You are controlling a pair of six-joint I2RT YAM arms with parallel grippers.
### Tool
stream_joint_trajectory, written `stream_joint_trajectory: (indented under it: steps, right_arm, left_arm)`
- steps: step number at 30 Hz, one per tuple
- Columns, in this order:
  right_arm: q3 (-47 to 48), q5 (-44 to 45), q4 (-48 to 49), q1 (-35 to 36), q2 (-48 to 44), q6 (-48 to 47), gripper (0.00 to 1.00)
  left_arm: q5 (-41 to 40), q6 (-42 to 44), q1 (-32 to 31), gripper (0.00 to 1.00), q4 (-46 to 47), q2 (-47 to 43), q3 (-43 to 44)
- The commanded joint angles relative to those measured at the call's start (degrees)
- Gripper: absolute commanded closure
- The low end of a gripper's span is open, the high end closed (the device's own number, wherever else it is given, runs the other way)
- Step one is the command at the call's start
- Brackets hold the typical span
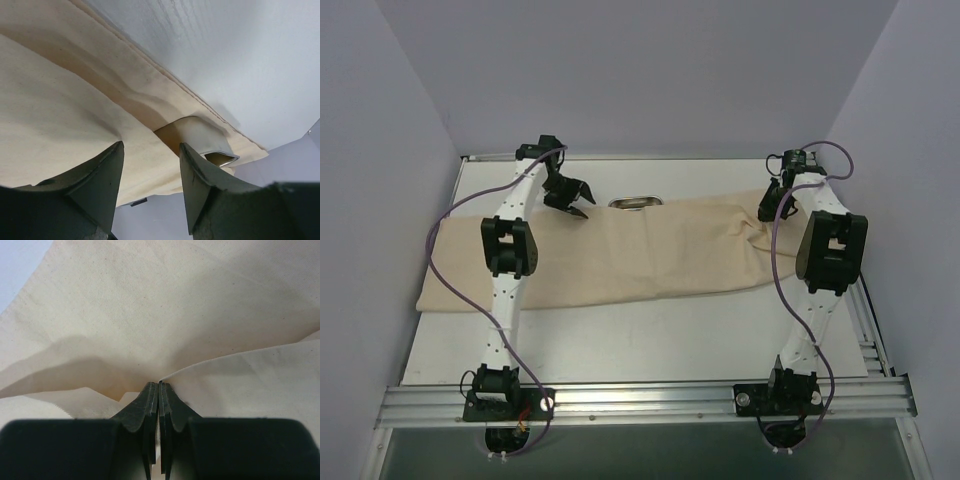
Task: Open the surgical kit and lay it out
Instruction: Open the surgical kit at the center of the board.
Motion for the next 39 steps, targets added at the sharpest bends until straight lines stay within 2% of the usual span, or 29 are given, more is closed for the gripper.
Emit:
stream_joint_trajectory:
  steps: [1, 10, 19, 22, 26, 29, 30, 32, 39]
  right_arm:
    - [-0.4, -0.6, -1.2, 0.4, -4.1, 0.0, 0.99]
    - [-1.3, -1.2, -0.2, 0.4, -4.1, 0.2, 1.0]
    - [-2.4, -1.6, 0.8, 0.0, -4.3, -0.1, 1.0]
    - [-1.9, -1.8, 0.6, -0.1, -3.9, -0.4, 1.0]
    - [-1.3, -1.9, 0.2, -0.1, -3.5, -0.6, 1.0]
    - [-1.2, -2.2, 0.1, -0.2, -3.6, -0.4, 1.0]
    - [-1.2, -2.2, 0.1, -0.1, -3.7, -0.3, 1.0]
    - [-1.1, -2.3, 0.0, -0.2, -3.8, -0.2, 1.0]
    - [1.3, -2.4, -2.3, -0.2, -4.9, 0.0, 1.0]
  left_arm:
    - [1.5, -1.4, 0.3, 0.44, -3.2, 1.2, 2.5]
    - [3.0, -0.4, -1.2, 0.46, -4.6, 2.8, 3.3]
    - [3.5, -1.4, -1.8, 0.49, -2.3, 3.2, 2.5]
    - [3.8, -1.4, -1.8, 0.55, -1.1, 3.1, 2.1]
    - [3.8, -0.9, -1.7, 0.68, -0.2, 2.0, 1.4]
    - [3.2, 0.0, -1.3, 0.81, 0.9, 0.3, 0.0]
    - [3.0, 0.3, -1.2, 0.89, 1.1, -0.2, -0.7]
    - [1.6, 2.0, -0.9, 0.93, 1.1, -1.4, -0.8]
    - [-2.6, 11.2, -0.9, 0.98, 0.4, -4.6, -0.5]
